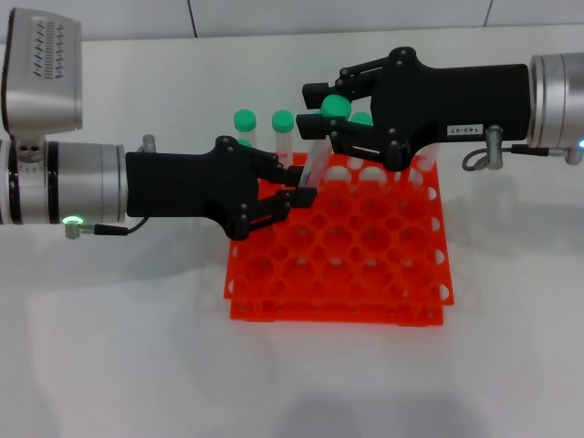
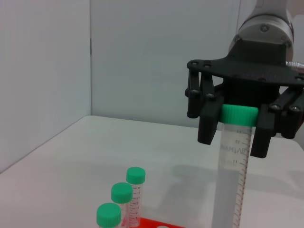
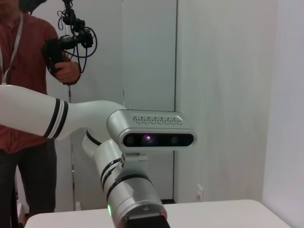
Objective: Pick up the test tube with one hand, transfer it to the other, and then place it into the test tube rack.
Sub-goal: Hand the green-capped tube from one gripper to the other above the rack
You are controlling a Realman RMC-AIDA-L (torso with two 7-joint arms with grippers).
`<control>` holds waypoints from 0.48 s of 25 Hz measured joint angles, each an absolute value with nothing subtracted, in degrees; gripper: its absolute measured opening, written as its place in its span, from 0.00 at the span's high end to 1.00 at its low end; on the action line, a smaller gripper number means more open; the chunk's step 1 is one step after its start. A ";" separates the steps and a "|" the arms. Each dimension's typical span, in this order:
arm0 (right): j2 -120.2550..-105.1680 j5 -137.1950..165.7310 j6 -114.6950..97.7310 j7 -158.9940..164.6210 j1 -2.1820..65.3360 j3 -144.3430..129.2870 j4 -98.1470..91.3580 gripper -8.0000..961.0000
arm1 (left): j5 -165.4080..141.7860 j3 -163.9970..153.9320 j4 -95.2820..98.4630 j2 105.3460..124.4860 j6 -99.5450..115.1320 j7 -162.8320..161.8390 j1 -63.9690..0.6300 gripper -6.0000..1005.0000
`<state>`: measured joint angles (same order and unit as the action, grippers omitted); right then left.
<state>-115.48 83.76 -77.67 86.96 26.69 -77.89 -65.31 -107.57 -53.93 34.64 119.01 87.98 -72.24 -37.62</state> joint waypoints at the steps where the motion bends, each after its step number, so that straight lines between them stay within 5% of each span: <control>1: -115.49 83.77 -77.66 86.97 26.71 -77.89 -65.30 0.72 | -107.57 -53.94 34.65 119.00 87.98 -72.24 -37.62 0.78; 12: -115.48 83.73 -77.48 87.10 26.83 -77.95 -65.31 0.72 | -107.64 -53.97 34.59 119.00 87.89 -72.32 -37.61 0.78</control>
<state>-115.48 83.73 -77.48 87.10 26.83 -77.95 -65.31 -107.64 -53.97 34.59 119.00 87.89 -72.32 -37.61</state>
